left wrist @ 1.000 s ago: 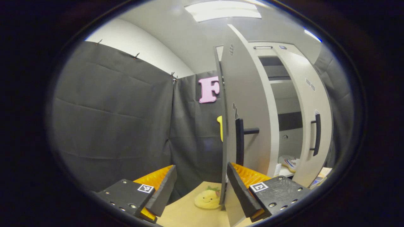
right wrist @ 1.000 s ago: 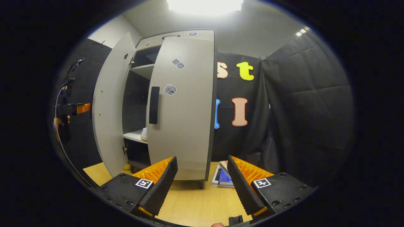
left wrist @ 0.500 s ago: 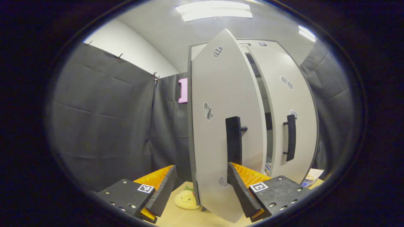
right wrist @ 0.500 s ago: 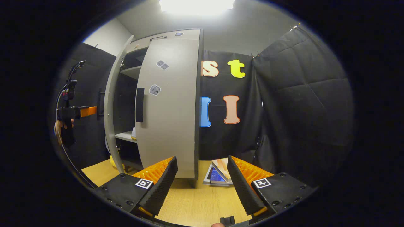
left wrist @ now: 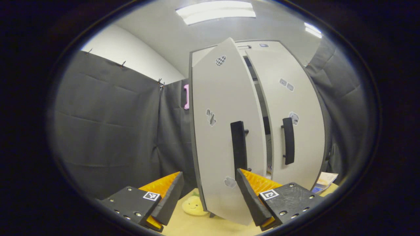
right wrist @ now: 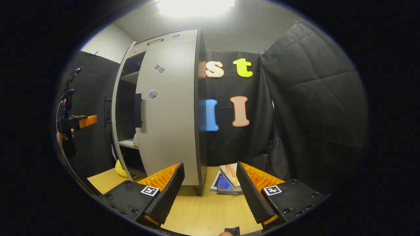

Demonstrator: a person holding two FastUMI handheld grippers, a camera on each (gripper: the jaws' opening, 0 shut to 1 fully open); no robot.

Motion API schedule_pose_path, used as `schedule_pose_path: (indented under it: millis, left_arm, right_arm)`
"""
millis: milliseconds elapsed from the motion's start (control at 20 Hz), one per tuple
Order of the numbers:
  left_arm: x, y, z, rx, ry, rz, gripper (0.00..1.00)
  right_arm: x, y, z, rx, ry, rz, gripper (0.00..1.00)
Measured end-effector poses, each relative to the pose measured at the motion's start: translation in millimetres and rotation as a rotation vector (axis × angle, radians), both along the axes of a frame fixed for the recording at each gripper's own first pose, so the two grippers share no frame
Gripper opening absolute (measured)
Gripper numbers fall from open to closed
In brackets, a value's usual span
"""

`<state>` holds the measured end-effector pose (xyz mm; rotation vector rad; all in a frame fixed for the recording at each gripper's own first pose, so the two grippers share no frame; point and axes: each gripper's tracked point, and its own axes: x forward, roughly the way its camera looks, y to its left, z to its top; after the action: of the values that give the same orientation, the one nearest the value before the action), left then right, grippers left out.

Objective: Grab one shoe with the right hand and put it into the shoe cabinet, grab the other shoe with the left hand and put it into the shoe cabinet; then close the right door with the right hand and the left door with the left hand.

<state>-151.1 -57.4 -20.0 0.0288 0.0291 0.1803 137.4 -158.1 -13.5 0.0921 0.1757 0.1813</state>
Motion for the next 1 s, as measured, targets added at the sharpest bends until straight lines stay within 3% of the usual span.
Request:
schedule_pose_path:
  millis: [300, 700, 1000]
  left_arm:
    - [-26, 30, 5, 0.000, 0.000, -0.020, 0.94]
    - [-46, 104, 8, -0.005, -0.002, -0.058, 0.94]
    - [-54, 126, 0, -0.018, -0.006, -0.110, 0.94]
  right_arm:
    - [0, 23, 22, -0.012, -0.037, -0.009, 0.99]
    - [-12, 64, 51, -0.034, -0.077, -0.059, 0.99]
    - [-23, 86, 71, -0.064, -0.118, -0.098, 0.96]
